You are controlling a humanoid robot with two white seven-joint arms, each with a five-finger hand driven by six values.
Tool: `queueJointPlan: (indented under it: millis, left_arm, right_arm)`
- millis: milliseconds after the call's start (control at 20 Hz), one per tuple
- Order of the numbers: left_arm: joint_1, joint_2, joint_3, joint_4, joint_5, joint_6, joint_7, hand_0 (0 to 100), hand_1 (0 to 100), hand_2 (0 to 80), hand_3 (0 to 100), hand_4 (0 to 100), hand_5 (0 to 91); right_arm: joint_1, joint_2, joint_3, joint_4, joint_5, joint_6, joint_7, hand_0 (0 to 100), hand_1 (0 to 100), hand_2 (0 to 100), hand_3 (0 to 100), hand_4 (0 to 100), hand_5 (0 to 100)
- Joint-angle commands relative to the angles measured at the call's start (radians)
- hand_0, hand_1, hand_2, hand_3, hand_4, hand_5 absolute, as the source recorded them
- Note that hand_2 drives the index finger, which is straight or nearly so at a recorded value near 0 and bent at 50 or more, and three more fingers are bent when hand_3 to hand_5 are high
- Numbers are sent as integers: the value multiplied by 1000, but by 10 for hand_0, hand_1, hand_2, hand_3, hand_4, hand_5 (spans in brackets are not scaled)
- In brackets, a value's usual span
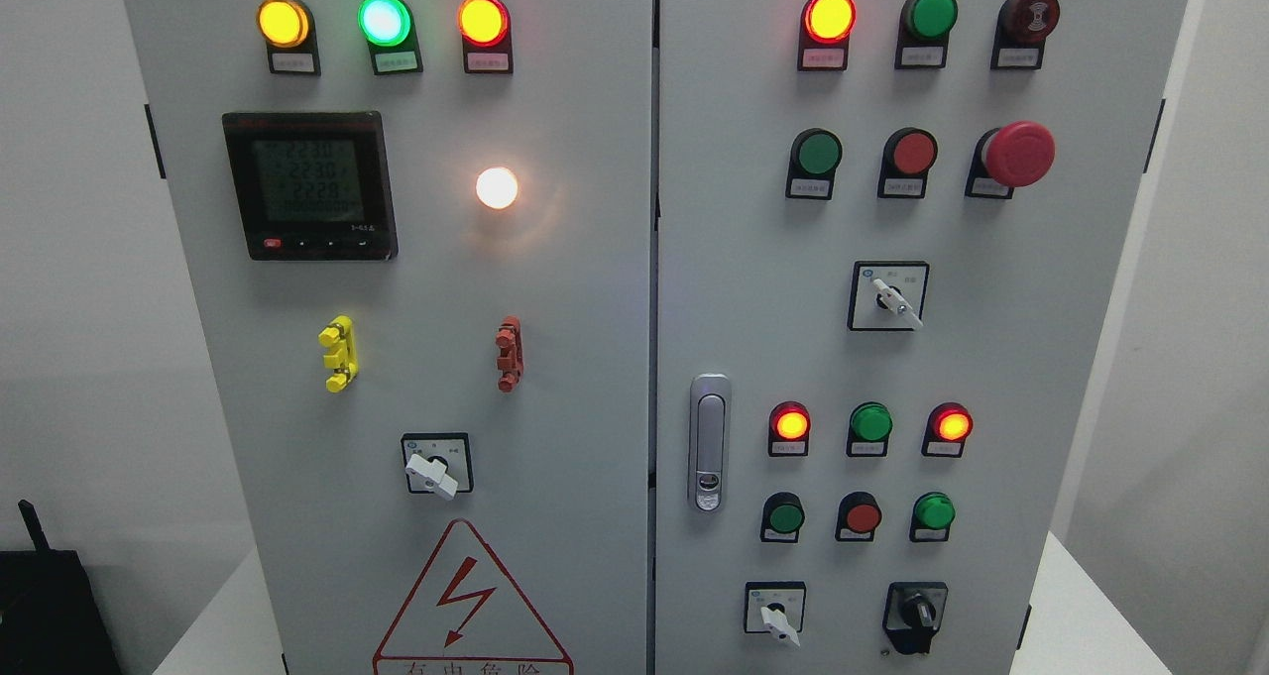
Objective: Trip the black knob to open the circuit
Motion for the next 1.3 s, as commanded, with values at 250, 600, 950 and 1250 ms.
queueJointPlan:
  millis: [250,600,950,1250]
  left_arm:
    - [0,0,0,0,-23,0,-1,120,389,0,0,0,0]
    - [0,0,0,0,-23,0,-1,120,389,0,0,0,0]
    - [0,0,0,0,-23,0,-1,120,389,0,0,0,0]
    - [0,0,0,0,-23,-1,-1,120,389,0,0,0,0]
  right_arm:
    - [-94,-52,-21,-74,-3,79,5,0,0,0,943,878,870]
    - [-134,-66,-21,-69,-26,119,3,0,0,0,1000,996,984]
    - [-160,-64,-16,-62,-29,132,3,0,0,0,1000,1000,1000]
    - [-173,-61,-4,-51,-29,134,3,0,0,0,1000,1000,1000]
